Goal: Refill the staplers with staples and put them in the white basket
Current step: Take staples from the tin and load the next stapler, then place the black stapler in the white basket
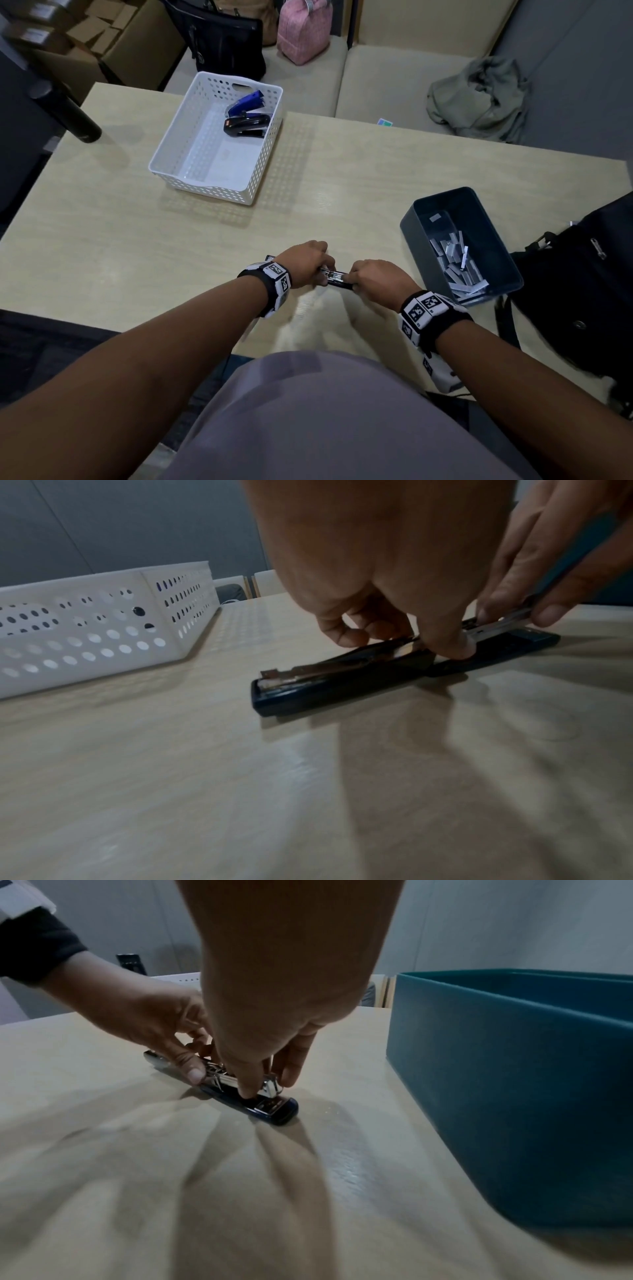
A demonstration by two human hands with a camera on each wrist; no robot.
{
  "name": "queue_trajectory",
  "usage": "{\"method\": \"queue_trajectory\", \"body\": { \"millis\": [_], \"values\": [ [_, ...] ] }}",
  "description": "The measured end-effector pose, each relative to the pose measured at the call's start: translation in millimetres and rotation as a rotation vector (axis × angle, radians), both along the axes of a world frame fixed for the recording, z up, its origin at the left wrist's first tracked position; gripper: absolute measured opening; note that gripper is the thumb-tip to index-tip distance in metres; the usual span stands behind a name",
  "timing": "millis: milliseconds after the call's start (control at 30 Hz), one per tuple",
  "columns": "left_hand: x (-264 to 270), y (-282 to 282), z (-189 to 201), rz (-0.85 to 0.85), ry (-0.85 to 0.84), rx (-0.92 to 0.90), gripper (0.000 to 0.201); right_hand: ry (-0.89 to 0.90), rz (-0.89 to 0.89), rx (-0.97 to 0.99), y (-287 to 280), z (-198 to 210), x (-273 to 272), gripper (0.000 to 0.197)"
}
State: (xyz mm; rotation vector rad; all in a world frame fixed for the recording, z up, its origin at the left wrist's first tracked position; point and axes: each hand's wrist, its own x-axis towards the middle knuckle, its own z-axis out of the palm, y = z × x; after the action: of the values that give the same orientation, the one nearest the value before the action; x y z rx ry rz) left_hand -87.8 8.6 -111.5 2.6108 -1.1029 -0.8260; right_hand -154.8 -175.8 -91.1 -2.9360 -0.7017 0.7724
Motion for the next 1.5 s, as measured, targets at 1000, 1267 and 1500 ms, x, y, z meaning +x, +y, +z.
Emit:
{"method": "queue_trajectory", "body": {
  "millis": [1000, 1267, 1500],
  "values": [
    [7, -36, 1, -0.183, -0.203, 0.191, 0.040, 0.303, -0.482, 0.155, -20, -9, 38, 0.089],
    [75, -5, 45, -0.201, -0.222, 0.054, 0.037, 0.183, -0.428, 0.215, 17, 20, 98, 0.041],
    [173, 73, 82, 0.033, -0.356, -0.096, 0.030, -0.002, -0.511, 0.434, 69, 64, 195, 0.057]
  ]
}}
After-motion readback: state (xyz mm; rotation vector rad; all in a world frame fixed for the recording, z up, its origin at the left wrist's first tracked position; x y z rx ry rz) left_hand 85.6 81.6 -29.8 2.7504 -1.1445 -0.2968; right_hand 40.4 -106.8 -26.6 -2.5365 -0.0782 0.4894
